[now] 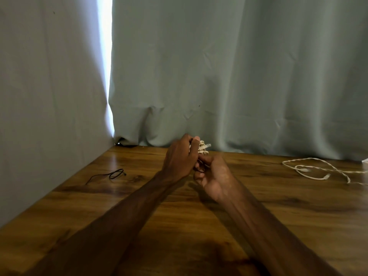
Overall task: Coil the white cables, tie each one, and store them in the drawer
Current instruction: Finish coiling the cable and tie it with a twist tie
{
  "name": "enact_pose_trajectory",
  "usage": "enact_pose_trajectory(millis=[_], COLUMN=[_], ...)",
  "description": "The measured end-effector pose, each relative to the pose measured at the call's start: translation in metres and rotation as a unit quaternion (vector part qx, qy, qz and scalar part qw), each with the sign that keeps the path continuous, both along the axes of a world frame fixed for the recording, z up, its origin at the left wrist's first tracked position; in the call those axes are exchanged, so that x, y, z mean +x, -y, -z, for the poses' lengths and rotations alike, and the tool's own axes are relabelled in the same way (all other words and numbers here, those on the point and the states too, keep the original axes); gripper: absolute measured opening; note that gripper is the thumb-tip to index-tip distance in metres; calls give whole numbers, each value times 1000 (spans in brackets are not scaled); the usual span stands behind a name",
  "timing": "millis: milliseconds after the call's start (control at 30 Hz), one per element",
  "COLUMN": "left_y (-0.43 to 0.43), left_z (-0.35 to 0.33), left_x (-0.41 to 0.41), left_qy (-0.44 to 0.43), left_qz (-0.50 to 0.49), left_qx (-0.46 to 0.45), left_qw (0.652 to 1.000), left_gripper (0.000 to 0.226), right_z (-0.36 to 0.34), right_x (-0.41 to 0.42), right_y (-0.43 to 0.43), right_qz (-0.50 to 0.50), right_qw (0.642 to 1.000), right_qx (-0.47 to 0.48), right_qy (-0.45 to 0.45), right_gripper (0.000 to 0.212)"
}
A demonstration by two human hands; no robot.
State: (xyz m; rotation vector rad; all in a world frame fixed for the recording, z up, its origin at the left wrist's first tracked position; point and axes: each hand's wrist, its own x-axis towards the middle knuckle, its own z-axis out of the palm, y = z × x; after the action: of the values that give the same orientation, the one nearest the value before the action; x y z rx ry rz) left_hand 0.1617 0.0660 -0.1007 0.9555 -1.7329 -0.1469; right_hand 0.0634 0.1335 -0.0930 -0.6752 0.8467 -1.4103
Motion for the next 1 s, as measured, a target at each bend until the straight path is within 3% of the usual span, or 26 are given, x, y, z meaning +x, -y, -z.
enact_pose_trajectory(millis=[200, 400, 533, 700, 833, 1000], left_y=[-5, 2, 7, 16, 21, 18], left_z=[-4, -3, -5, -4, -1, -6], left_x=[-5, 1, 9, 23, 29, 35], left_qy=[65, 64, 59, 37, 50, 51], left_qz=[38, 43, 16, -42, -68, -54], left_qx=[-32, -35, -32, -29, -19, 10], left_qw=[997, 996, 998, 998, 996, 997], left_gripper=[39, 39, 36, 42, 45, 51], right_z=[0, 1, 6, 2, -7, -27], right_x=[-4, -4, -5, -3, -5, -17], right_y=[4, 5, 4, -6, -5, -17], right_qz=[24, 23, 24, 75, 70, -48], right_qw=[998, 1000, 989, 941, 844, 875], right_qx=[-3, -8, -10, -72, -163, -201], right_qy=[57, 2, -143, -323, -506, -438], right_gripper=[27, 28, 21, 10, 13, 19])
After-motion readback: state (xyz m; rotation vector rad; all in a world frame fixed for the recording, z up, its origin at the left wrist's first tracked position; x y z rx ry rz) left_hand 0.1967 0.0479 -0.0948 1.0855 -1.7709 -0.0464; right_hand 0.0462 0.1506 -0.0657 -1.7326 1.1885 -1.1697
